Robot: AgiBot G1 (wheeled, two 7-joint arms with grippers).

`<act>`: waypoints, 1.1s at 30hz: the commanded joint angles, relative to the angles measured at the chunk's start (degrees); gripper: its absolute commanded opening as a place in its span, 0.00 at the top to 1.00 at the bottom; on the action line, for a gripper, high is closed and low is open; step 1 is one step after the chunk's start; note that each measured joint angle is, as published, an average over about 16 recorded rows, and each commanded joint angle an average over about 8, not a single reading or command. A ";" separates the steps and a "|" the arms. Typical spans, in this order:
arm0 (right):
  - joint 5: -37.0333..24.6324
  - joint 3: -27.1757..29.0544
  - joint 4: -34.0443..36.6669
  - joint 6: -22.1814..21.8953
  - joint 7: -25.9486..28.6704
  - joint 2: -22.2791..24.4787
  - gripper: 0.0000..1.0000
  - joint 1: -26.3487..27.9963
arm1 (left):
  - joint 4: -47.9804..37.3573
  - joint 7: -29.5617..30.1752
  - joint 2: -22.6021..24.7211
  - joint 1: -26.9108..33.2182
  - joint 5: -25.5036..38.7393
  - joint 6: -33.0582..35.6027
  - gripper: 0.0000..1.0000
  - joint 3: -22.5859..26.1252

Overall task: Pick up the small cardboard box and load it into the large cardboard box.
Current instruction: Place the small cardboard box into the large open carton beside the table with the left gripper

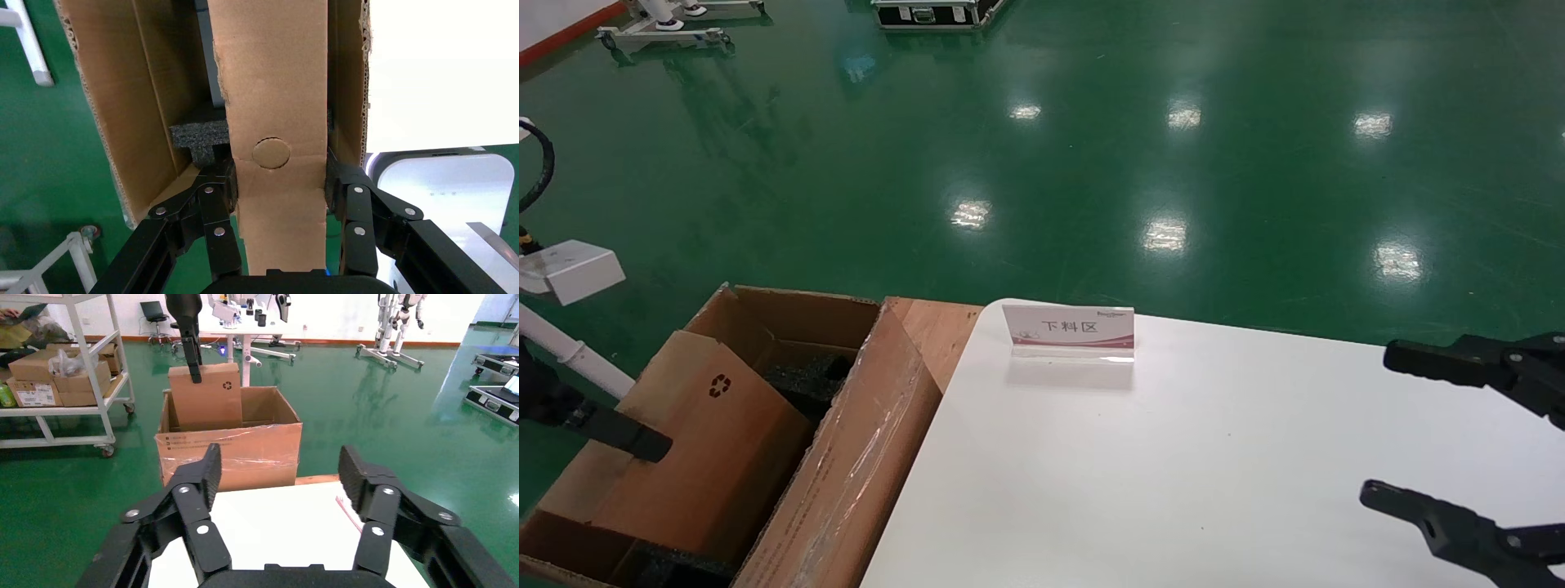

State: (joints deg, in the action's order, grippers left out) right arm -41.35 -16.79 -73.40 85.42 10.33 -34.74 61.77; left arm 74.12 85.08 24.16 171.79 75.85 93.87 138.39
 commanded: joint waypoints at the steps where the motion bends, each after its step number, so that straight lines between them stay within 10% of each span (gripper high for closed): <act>1: 0.00 -0.01 0.00 0.00 0.00 0.00 0.00 0.00 | 0.65 -0.06 -0.97 -0.26 0.54 0.04 1.00 -0.64; 33: 0.08 -0.11 0.00 -0.05 -0.06 0.05 0.00 0.02 | -1.82 -4.17 1.10 -7.38 7.61 -4.19 1.00 -1.46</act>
State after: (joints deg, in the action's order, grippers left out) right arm -41.27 -16.90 -73.40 85.37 10.27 -34.69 61.79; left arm 72.29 80.96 25.25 164.38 83.44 89.72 137.07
